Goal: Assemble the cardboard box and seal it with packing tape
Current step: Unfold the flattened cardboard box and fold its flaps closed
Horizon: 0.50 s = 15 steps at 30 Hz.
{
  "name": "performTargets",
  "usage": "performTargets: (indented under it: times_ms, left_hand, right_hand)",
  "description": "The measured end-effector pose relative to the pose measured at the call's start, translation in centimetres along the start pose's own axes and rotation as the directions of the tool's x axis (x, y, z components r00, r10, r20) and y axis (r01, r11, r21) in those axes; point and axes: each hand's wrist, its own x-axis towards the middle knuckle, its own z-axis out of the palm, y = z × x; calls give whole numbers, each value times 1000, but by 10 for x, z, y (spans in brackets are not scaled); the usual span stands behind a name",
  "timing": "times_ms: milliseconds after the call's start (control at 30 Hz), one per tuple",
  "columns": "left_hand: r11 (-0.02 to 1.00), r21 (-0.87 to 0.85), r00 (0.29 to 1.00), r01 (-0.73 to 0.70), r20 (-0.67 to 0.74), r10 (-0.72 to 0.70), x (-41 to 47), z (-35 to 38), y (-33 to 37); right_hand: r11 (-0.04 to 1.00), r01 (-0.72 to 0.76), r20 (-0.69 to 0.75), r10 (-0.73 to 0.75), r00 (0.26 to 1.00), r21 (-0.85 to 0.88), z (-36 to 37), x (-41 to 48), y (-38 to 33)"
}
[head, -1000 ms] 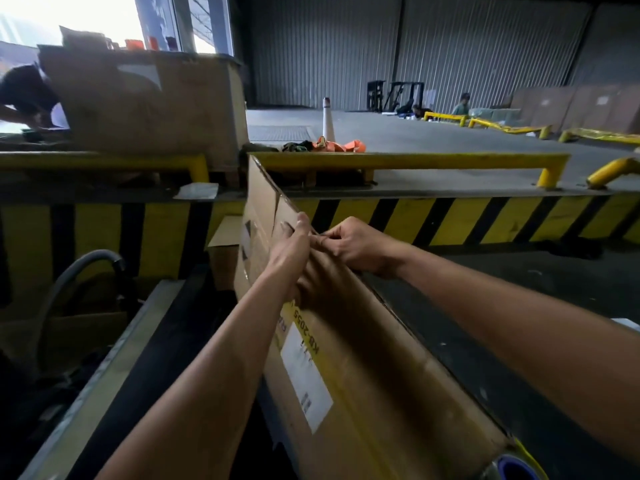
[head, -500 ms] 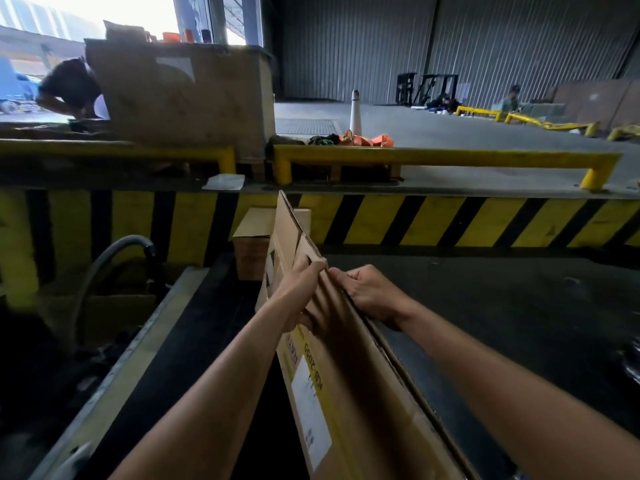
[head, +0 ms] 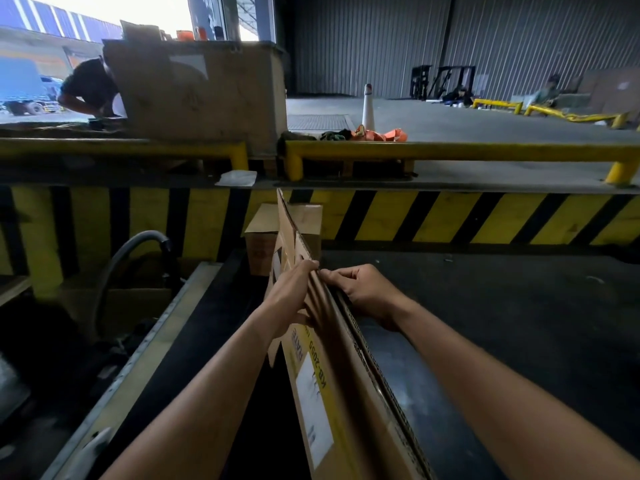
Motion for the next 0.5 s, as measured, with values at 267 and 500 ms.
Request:
performTargets:
  times_ms: [267, 500]
  left_hand:
    - [997, 5, 995, -74, 71, 73, -7, -15, -2]
    - [964, 172, 976, -204, -38, 213, -8, -12, -1]
  right_hand:
    - [999, 3, -33, -5, 999, -54, -9, 1, -8]
    - [876, -17, -99, -36, 994, -482, 0, 4, -6]
